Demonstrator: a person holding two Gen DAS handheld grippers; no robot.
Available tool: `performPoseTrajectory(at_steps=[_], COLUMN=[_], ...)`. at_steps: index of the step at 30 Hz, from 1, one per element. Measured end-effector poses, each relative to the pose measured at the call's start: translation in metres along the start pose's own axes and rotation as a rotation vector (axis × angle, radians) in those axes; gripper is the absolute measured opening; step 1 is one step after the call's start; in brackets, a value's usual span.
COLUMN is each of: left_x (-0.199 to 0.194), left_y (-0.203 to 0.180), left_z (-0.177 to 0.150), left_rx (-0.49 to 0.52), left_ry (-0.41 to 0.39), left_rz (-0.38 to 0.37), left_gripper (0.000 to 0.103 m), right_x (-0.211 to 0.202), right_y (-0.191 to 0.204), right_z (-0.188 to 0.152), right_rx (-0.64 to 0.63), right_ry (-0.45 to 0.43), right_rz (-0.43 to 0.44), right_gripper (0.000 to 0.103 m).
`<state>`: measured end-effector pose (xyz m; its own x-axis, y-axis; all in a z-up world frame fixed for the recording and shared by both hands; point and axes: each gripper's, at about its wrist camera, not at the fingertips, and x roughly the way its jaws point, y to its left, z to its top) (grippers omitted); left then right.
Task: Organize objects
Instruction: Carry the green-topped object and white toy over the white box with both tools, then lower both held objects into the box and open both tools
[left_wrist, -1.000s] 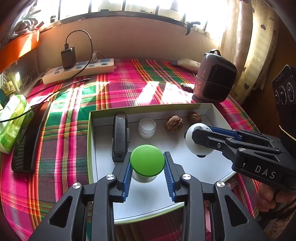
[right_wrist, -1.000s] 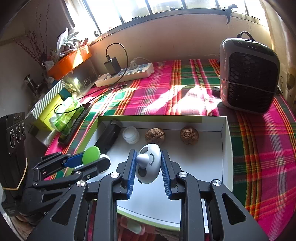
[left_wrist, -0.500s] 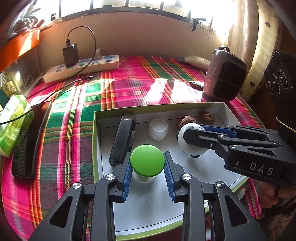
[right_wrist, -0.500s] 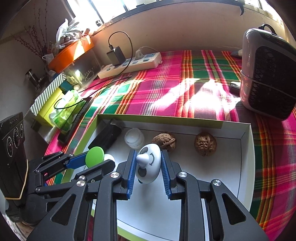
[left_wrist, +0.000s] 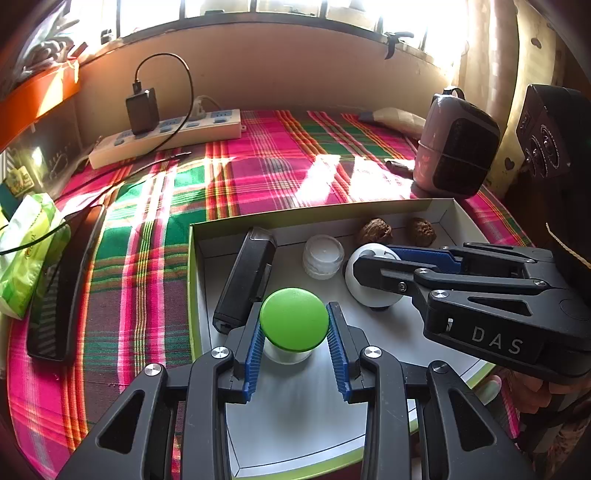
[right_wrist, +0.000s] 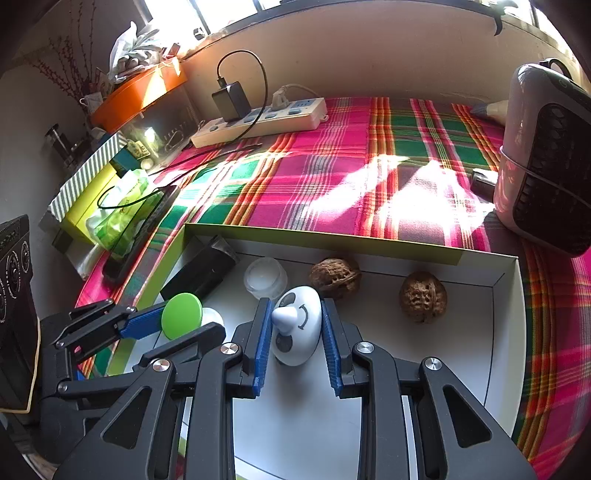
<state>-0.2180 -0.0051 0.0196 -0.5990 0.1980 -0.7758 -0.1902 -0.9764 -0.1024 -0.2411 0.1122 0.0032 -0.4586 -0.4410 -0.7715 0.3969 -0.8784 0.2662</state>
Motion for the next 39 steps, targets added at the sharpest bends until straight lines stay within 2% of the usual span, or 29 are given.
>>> performPoseTrajectory(at_steps=[30,36,39], left_x=[0.0009,0.0002,-0.0004], left_y=[-0.0012,-0.001,-0.0007], left_z=[-0.0004,-0.0003,-0.0005], left_rx=[0.009,0.007,0.01], left_ry=[0.003,0.002,-0.007], left_rz=[0.02,0.011,0.019], left_gripper=[0.031,0.035,0.037], right_x=[-0.0011,-0.0028,-0.0044], right_y=[-0.0008,0.0002,-0.0004], right_z=[-0.0014,-0.0018,-0.0028], right_rx=[0.032,0.034,0.041], right_ry=[-0.007,-0.009,-0.011], right_rz=[0.04,0.034,0.042], right_gripper=[0.028,0.028,0.032])
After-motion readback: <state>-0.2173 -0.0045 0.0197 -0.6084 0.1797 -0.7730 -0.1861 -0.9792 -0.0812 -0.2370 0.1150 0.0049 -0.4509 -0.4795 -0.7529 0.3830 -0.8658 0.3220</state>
